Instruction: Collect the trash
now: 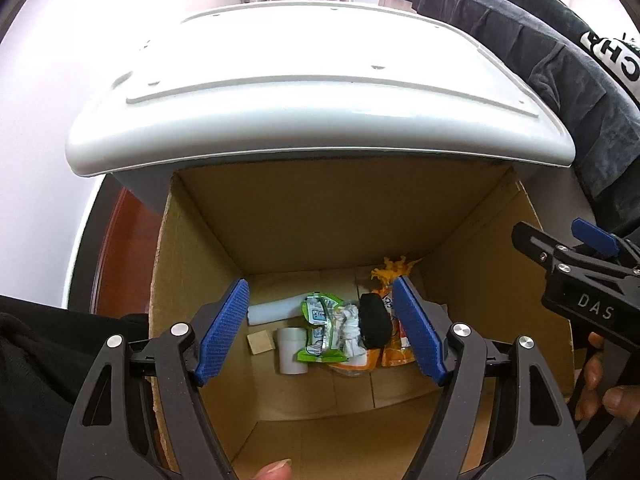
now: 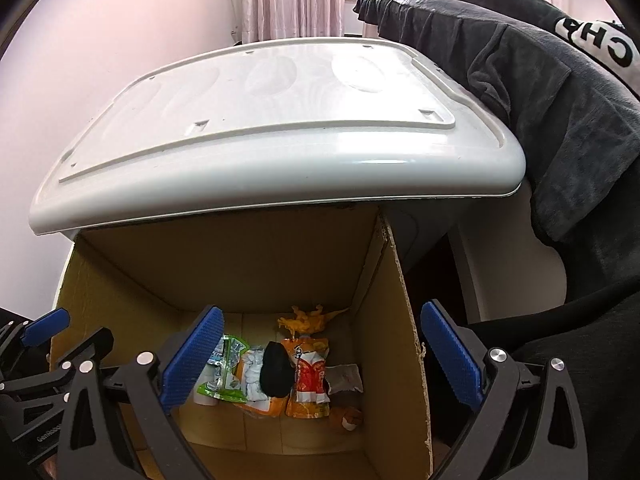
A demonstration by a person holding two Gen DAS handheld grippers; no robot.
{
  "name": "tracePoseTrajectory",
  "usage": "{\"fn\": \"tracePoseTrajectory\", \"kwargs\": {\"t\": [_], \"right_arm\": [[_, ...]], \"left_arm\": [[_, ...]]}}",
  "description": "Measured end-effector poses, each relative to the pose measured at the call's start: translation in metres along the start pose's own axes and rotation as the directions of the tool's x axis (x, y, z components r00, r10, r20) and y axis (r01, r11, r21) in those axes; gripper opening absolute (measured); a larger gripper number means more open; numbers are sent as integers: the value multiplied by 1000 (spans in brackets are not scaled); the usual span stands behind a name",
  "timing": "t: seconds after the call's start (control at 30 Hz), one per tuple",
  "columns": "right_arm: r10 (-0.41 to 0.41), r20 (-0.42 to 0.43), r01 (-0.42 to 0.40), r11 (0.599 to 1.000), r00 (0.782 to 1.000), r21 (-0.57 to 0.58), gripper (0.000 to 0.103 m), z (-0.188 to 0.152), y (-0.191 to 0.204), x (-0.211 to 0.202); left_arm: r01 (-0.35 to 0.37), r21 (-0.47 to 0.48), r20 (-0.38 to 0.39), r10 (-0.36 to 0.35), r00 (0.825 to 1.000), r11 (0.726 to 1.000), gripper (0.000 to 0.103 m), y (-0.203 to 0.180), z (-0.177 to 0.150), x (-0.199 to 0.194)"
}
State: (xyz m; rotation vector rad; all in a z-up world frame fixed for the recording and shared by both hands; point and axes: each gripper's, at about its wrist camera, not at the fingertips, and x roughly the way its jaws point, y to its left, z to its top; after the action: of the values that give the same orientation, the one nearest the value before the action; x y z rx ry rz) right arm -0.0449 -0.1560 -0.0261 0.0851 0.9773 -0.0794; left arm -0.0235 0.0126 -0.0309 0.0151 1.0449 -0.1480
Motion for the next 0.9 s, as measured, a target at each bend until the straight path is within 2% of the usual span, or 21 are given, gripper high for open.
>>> {"fn": "tracePoseTrajectory", "kwargs": {"t": [0.9], "right_arm": [[-8, 9, 8, 1000, 1000, -20, 98, -1, 5, 1]], "left_arm": [[39, 20, 9, -39, 999, 999, 72, -5, 1, -3]]}}
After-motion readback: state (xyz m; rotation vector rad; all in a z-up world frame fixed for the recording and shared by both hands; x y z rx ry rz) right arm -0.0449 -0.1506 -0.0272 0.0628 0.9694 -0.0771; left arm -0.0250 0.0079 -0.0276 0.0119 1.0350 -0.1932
